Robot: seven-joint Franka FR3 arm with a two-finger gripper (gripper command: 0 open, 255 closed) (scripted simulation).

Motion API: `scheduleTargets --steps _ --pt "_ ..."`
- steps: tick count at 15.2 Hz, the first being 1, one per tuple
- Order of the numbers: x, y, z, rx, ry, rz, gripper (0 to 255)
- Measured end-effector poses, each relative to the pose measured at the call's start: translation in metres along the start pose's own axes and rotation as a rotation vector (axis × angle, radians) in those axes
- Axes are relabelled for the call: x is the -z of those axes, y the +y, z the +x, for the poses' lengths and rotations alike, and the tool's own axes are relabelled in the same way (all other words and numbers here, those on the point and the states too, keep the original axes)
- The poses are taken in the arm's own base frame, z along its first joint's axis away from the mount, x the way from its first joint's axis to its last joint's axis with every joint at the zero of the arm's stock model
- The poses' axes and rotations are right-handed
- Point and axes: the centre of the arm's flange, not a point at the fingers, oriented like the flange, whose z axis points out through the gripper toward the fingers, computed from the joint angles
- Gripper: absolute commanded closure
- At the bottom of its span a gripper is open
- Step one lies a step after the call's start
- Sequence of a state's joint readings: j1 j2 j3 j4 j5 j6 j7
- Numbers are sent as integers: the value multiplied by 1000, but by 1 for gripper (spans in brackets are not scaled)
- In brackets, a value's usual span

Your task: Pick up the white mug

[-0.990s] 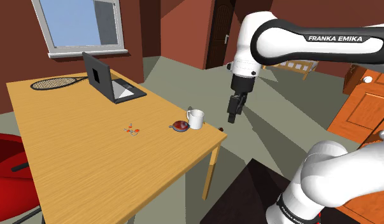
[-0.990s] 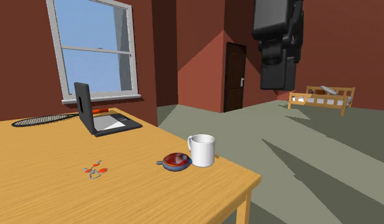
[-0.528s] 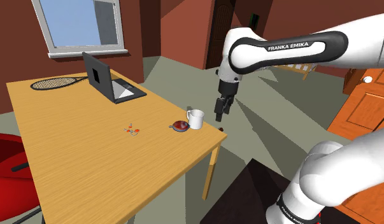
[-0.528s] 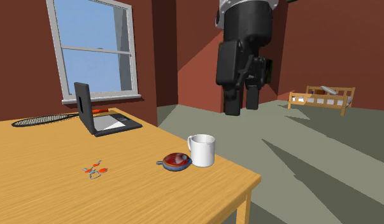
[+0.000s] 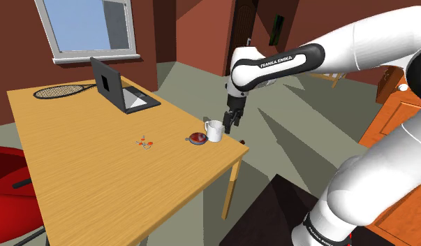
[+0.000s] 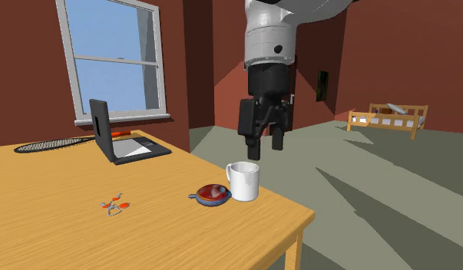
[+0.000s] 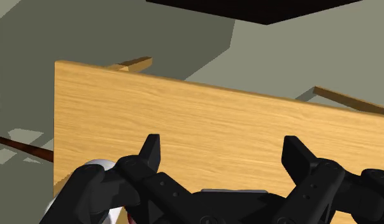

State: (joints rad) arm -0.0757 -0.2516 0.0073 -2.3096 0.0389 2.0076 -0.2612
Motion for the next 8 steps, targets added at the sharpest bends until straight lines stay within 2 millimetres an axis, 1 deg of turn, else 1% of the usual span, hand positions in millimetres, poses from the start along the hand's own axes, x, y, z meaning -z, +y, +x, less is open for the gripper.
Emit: scheduleTargets --steps 1,4,6,7,8 --pt "-5 8 7 -2 2 -2 0" --pt "-22 27 42 -6 6 -9 0" --pt "-31 43 60 -9 9 -13 0" --pt "-43 49 68 -11 9 -16 0" --pt "-50 57 73 -12 10 -18 0"
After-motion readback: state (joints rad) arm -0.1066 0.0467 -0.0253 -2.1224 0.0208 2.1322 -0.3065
